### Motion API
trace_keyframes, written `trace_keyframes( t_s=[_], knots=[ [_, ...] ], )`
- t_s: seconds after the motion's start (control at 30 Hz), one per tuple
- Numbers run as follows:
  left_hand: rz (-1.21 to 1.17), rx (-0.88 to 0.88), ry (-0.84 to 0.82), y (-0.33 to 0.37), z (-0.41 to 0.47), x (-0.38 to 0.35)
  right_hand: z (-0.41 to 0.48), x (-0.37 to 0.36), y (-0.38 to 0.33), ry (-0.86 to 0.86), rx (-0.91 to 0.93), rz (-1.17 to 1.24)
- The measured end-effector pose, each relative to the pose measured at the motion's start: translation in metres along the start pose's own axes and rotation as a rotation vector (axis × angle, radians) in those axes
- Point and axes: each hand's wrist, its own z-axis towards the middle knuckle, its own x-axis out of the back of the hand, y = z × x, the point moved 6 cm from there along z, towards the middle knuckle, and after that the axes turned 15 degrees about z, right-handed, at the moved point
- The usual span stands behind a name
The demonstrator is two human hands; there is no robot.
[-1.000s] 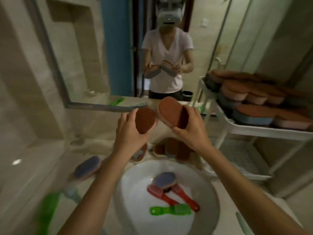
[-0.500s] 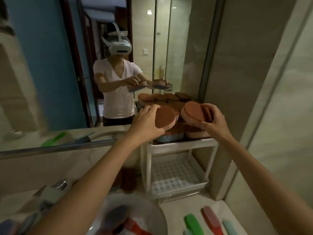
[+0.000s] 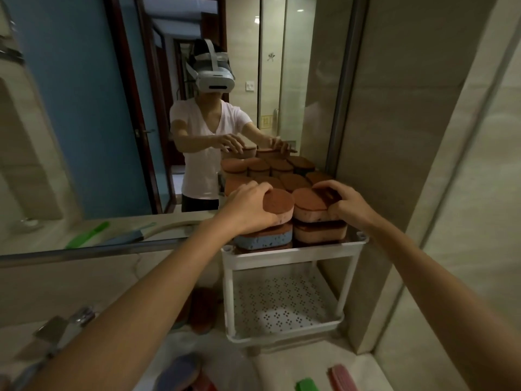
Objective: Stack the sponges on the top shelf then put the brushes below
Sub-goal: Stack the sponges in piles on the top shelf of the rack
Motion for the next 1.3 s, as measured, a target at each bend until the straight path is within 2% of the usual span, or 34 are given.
trace_keyframes(
  t_s=[0.3,0.5,0.7,0.83,1.03,1.1,1.2,1.27,1.3],
  knots=[
    [-0.036,0.044,-0.004,-0.001,0.002,-0.004,0.0,-0.005,0.002,-0.087,-0.026,-0.056],
    [-0.019,0.016,-0.008,0.005,0.005,-0.006,-0.009,-0.001,0.002,0.025,0.058,-0.062],
    [-0.015,0.008,-0.003,0.007,0.008,-0.009,-0.008,0.003,0.01,0.072,0.057,0.076],
    [0.049,0.011,-0.042,0.002,0.008,-0.019,-0.005,-0.001,0.01,0.021,0.082,-0.032],
    [0.398,-0.088,0.104,0.006,0.002,-0.025,-0.003,-0.007,0.015,-0.002,0.139,-0.275],
    [0.433,-0.116,0.115,0.006,0.001,-0.028,-0.006,-0.007,0.018,0.034,0.126,-0.263],
    [0.279,0.004,0.225,-0.002,-0.006,-0.017,-0.019,0.0,0.019,0.176,0.12,-0.088],
    [0.166,0.18,0.288,-0.017,-0.016,-0.014,-0.029,0.002,0.021,0.275,0.149,-0.104],
    [0.14,0.245,0.267,-0.024,-0.021,-0.018,-0.033,0.001,0.023,0.301,0.161,-0.162]
  ],
)
